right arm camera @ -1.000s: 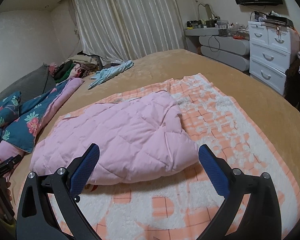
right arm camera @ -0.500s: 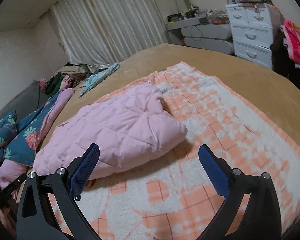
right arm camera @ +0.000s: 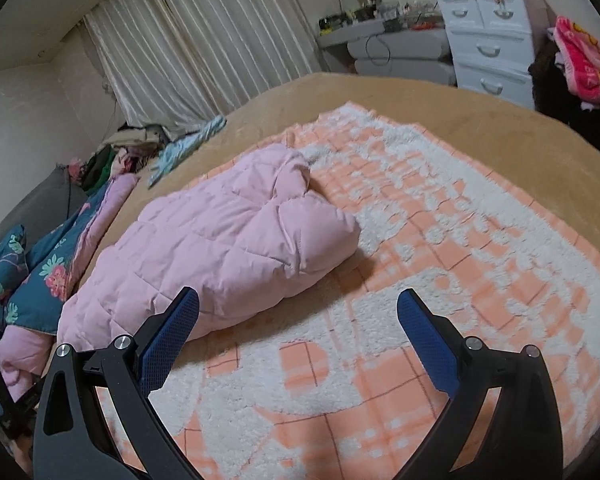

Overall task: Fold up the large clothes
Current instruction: 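Move both open grippers to the side of the folded jacket, then grasp the folded jacket's end with both grippers and lift it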

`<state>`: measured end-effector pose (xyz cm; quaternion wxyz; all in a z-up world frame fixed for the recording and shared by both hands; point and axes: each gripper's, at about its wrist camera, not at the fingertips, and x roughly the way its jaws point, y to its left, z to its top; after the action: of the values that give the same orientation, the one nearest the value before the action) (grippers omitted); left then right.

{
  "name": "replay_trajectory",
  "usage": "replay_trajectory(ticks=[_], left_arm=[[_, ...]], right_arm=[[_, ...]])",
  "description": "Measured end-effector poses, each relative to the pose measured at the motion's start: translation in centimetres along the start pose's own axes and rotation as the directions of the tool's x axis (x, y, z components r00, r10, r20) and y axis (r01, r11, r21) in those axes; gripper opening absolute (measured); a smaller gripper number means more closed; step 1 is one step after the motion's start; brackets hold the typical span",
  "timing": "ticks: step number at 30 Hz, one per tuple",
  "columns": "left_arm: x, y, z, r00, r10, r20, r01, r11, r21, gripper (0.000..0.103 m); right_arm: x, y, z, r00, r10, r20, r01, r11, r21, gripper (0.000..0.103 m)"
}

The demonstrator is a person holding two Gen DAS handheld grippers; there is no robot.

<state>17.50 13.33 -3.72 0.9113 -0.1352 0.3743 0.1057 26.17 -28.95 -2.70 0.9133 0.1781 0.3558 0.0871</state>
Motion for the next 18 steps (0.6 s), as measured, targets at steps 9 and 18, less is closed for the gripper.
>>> replay_trajectory(ticks=[9,18], left_arm=[[3.0,0.7,1.8,0.999,0.018,-0.045,-0.02,0.998,-0.056,0.094],[6.1,2.8,3.5,0.995,-0.044,-0.089,0.024,0.977,-0.212,0.094]], right_arm=[[5.2,0.5,1.2,0.996,-0.018,-0.082,0.02,0.999,0.03,0.099],[9.4,-0.1,2.3,0.989,-0.015,-0.15,0.03,0.995,0.092,0.099]])
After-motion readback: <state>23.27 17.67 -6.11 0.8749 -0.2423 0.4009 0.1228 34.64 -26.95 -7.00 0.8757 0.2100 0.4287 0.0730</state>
